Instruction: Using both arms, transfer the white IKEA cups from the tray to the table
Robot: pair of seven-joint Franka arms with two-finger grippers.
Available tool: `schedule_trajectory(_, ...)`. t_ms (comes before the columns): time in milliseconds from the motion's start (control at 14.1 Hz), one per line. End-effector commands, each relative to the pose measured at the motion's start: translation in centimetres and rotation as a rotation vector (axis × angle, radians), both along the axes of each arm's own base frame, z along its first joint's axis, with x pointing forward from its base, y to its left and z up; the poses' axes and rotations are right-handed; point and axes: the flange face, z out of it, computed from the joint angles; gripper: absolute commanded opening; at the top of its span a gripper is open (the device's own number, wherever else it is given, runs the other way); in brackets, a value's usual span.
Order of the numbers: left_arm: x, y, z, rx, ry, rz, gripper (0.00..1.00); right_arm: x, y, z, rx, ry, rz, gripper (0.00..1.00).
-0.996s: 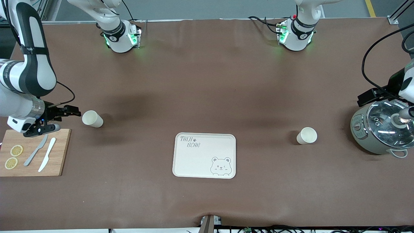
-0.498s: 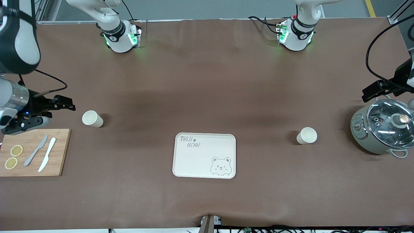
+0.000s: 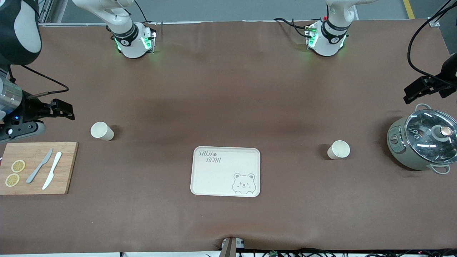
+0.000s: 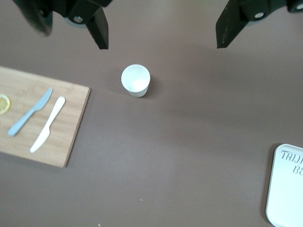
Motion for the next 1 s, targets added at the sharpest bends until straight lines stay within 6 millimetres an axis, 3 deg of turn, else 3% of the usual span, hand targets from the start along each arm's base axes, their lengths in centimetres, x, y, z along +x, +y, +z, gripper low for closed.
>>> schedule_trajectory(0, -0.7, -0.7, 0.6, 0.016, 0.009, -0.025, 1.0, -2.1, 2.3, 3.2, -0.033, -0.007, -0.243, 1.0)
schedule_trajectory(71, -0.9, -1.0, 0.6, 0.015, 0.018, -0.029, 1.0, -2.6, 3.1, 3.6, -0.042, -0.002, -0.314, 1.0)
schedule_trajectory(285, -2.8, -2.1, 2.7, 0.017, -0.014, -0.059, 1.0, -4.3, 1.5, 4.3, -0.03, 0.0, -0.288, 1.0)
schedule_trajectory(569, -4.9, -2.1, 2.3, -0.019, -0.019, -0.127, 1.0, -6.2, -3.5, 5.1, 0.08, 0.006, -0.261, 1.0)
schedule_trajectory(783, -6.3, -2.0, 1.6, -0.044, -0.036, -0.131, 1.0, -7.0, -3.9, 5.9, 0.079, 0.0, -0.253, 1.0)
schedule_trajectory(925, -6.2, -2.3, 1.5, -0.045, -0.037, -0.134, 1.0, -7.7, -4.0, 6.4, 0.075, -0.015, -0.251, 1.0)
